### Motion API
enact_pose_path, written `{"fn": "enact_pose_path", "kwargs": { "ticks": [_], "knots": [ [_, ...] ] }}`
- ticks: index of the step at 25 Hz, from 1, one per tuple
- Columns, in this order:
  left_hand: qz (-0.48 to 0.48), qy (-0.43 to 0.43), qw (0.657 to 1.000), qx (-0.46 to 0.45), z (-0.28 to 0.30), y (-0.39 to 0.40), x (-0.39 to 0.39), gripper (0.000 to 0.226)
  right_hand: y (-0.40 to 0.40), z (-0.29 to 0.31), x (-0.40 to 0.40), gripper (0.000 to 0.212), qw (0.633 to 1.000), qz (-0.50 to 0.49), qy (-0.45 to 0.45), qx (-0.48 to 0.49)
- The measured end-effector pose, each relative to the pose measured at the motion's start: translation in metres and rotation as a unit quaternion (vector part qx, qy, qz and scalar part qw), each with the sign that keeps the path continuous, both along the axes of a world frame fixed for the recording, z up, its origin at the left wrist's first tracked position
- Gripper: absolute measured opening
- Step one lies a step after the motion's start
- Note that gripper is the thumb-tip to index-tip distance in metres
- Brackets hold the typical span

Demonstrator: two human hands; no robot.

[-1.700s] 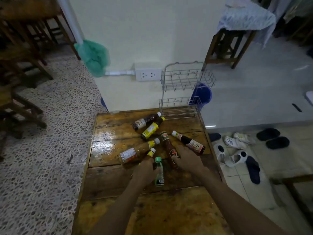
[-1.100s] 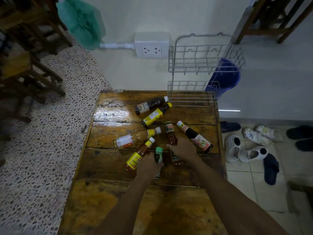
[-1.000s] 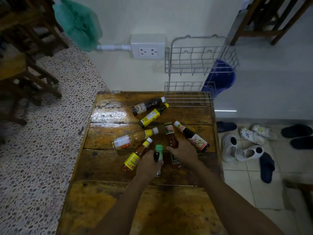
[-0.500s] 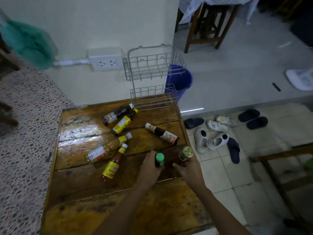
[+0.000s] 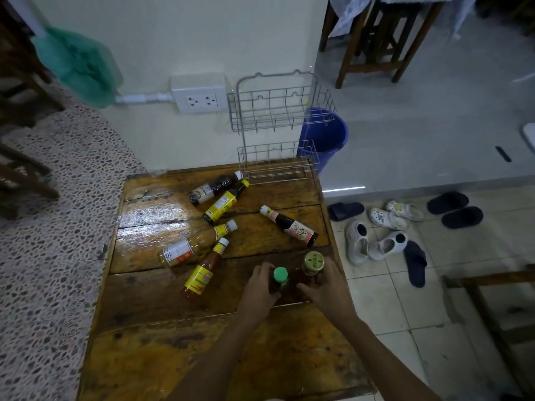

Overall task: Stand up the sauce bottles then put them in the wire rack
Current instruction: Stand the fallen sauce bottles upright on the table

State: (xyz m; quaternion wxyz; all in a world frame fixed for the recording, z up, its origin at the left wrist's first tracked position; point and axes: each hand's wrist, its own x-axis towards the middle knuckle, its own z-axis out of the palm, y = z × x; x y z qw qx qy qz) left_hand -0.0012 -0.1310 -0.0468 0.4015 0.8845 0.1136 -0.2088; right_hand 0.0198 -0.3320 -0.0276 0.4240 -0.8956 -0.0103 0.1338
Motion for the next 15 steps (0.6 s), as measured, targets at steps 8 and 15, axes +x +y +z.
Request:
{"fn": "enact_pose_path", "kwargs": {
  "ticks": [8,15],
  "knots": [
    [0.143,-0.066,0.968,0.194,0.013,0.106,0.004,0.041,-0.039,0.031,0.128,0.024,0.978,0.188,0.006,-0.087],
    [0.102,0.101,0.936,0.321,-0.018,0.118,0.018,0.066,0.056,-0.029,0.199,0.068,0.900,0.317,0.023,-0.298]
  ]
}}
